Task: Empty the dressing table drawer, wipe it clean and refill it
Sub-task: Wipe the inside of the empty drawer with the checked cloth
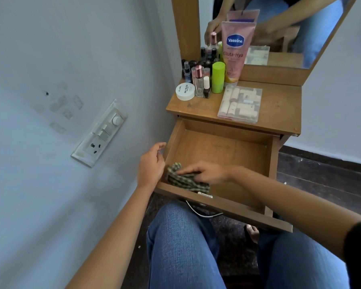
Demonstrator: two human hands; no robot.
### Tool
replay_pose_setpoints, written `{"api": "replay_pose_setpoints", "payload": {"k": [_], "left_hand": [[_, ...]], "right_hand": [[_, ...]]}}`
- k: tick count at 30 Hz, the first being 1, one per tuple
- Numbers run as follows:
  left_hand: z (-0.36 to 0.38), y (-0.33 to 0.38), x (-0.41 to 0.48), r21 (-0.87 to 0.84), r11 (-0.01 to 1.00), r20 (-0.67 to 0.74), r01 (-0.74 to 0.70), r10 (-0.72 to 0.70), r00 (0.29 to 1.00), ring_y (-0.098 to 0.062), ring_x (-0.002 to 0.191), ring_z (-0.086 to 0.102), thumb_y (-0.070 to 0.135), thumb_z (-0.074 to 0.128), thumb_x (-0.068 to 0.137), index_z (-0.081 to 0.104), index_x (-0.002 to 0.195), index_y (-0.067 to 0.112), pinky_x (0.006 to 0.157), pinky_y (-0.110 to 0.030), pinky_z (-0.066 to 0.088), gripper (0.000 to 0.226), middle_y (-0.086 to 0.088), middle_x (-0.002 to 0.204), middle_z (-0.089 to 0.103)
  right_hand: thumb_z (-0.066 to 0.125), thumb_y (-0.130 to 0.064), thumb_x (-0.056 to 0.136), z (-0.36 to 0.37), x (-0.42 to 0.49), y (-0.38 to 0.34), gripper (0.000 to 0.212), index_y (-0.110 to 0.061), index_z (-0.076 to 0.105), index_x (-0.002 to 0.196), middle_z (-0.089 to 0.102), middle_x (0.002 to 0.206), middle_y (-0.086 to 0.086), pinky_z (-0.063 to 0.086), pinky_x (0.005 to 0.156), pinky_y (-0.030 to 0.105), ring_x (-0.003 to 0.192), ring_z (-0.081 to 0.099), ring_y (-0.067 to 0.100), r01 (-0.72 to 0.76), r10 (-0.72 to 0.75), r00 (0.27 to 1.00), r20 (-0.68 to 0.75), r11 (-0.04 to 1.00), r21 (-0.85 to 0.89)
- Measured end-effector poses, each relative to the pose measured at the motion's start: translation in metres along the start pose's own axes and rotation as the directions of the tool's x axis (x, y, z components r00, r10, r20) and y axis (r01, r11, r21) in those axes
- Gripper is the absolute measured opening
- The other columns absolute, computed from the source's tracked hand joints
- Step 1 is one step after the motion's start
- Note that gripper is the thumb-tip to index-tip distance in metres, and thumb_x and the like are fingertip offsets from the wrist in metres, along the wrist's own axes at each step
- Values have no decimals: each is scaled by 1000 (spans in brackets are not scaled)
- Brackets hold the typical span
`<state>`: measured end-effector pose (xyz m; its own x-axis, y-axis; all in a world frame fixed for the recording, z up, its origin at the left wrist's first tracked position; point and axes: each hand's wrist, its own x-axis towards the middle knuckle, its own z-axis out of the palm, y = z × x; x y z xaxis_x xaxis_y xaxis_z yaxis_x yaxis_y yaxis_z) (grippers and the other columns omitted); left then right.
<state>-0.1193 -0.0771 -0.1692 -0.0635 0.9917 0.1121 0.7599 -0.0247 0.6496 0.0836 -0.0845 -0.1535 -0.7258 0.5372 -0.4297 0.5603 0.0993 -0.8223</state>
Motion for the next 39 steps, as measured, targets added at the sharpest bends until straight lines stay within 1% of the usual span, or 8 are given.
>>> {"api": "replay_pose_setpoints", "payload": {"k": [3, 5, 14, 20, 24, 27, 36, 39], "left_hand": [[-1, 0, 0, 4, 1000, 2, -9, 9, 1000, -14, 68, 62, 0, 42, 91, 60, 122, 12, 68, -18, 45, 37, -1, 121, 65], [-1, 0, 0, 4, 1000, 3, -10, 10, 1000, -23, 75, 66, 0, 42, 92, 60, 122, 12, 70, -24, 49, 37, -1, 121, 65], [2, -5, 0, -10, 1000, 0, 19, -19, 1000, -6, 56, 53, 2, 41, 92, 60, 121, 16, 65, -28, 48, 37, 1, 116, 67], [2, -4, -1, 21, 1000, 7, 23, -23, 1000, -16, 58, 59, 3, 42, 92, 60, 121, 16, 65, -32, 50, 37, -1, 110, 69], [4, -8, 1, 19, 1000, 2, 11, -11, 1000, -26, 72, 64, 4, 42, 90, 61, 119, 18, 73, -38, 54, 38, -2, 114, 69], [4, -7, 0, 24, 1000, 6, 4, -4, 1000, -23, 67, 61, 3, 43, 90, 60, 120, 17, 71, -37, 54, 37, -2, 113, 69], [-1, 6, -7, 55, 998, -3, -29, 29, 1000, -24, 89, 66, -1, 43, 90, 61, 121, 11, 80, -37, 52, 38, -7, 108, 70], [-3, 11, -9, 92, 994, 11, -50, 49, 999, -24, 89, 67, 1, 43, 91, 60, 121, 12, 77, -36, 53, 37, -7, 109, 70]], "right_hand": [[37, 8, 89, 11, 22, 1, 73, -37, 30, 146, 13, 158, -8, 6, 119, 37, 146, 15, 13, 77, -59, 995, 80, 967, -243], [36, 5, 91, 12, 22, 3, 72, -41, 30, 145, 10, 159, -10, 1, 120, 39, 147, 9, 13, 88, -64, 993, 95, 957, -277], [38, -2, 98, -3, -35, 32, 63, -49, 35, 140, 22, 155, -15, 20, 119, 38, 143, 26, 13, 9, 46, 980, 196, 963, -271], [40, -4, 97, -7, -70, 46, 62, -49, 36, 139, 30, 153, -14, 33, 114, 39, 135, 41, 18, -46, 107, 978, 180, 947, -317], [41, -3, 97, -7, -101, 50, 56, -42, 46, 137, 35, 151, -11, 37, 97, 12, 118, 54, 8, -4, 83, 981, 176, 912, -409], [42, -3, 97, -2, -117, 54, 54, -39, 48, 137, 34, 151, -13, 34, 85, 3, 108, 54, 2, 36, 45, 988, 150, 868, -495], [46, 7, 90, -2, -125, 30, 49, -25, 62, 123, 49, 142, 4, 47, 91, 32, 116, 52, 27, 8, 160, 977, 139, 627, -779], [52, -4, 92, 0, -126, 21, 32, -19, 65, 117, 65, 117, 2, 52, 82, 38, 103, 58, 24, 34, 176, 975, 139, 500, -866]]}}
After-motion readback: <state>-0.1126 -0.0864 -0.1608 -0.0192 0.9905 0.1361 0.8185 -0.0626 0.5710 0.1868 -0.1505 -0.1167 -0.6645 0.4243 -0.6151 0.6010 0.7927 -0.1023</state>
